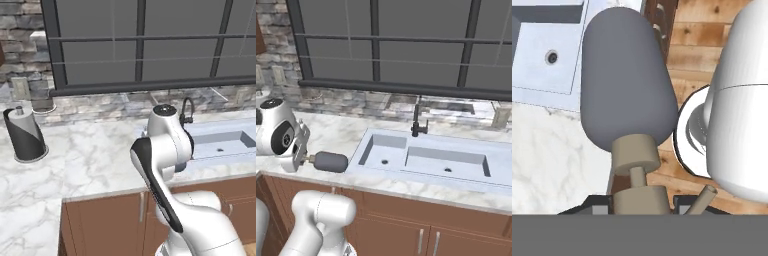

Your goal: Restock the sink supplies by placing the sponge and soap dispenser on the counter and next to the sink. Make sure the soap dispenser is upright.

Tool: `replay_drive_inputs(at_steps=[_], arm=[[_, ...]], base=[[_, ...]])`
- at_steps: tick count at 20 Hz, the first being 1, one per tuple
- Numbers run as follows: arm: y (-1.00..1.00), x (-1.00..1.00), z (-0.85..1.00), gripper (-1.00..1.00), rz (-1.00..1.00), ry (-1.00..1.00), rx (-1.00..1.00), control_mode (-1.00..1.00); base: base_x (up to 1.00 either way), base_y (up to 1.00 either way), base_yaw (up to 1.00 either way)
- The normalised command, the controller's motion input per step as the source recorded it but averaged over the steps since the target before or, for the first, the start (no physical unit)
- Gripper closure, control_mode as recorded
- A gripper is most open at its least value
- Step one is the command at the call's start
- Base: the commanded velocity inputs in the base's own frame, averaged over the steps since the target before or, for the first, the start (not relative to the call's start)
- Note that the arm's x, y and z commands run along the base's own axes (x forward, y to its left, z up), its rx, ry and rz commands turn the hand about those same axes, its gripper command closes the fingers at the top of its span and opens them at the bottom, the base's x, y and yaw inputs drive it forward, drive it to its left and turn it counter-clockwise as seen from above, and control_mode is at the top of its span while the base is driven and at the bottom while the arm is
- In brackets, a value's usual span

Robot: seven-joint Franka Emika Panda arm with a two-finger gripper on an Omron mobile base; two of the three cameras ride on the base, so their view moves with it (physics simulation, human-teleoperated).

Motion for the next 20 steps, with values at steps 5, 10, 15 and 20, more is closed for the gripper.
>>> replay_drive_inputs(at_steps=[5,10,15,20], arm=[[0.00,0.00,0.00,1.00,0.00,0.00,0.00,1.00],[0.01,0.00,0.00,1.00,0.06,0.00,0.09,-1.00],[0.24,0.17,0.20,1.00,0.03,0.03,0.34,-1.00],[0.24,0.19,0.22,1.00,0.00,0.14,0.39,-1.00]], base=[[0.53,0.07,0.08],[0.00,0.01,0.00],[0.00,0.00,0.00],[0.00,0.00,0.00]])
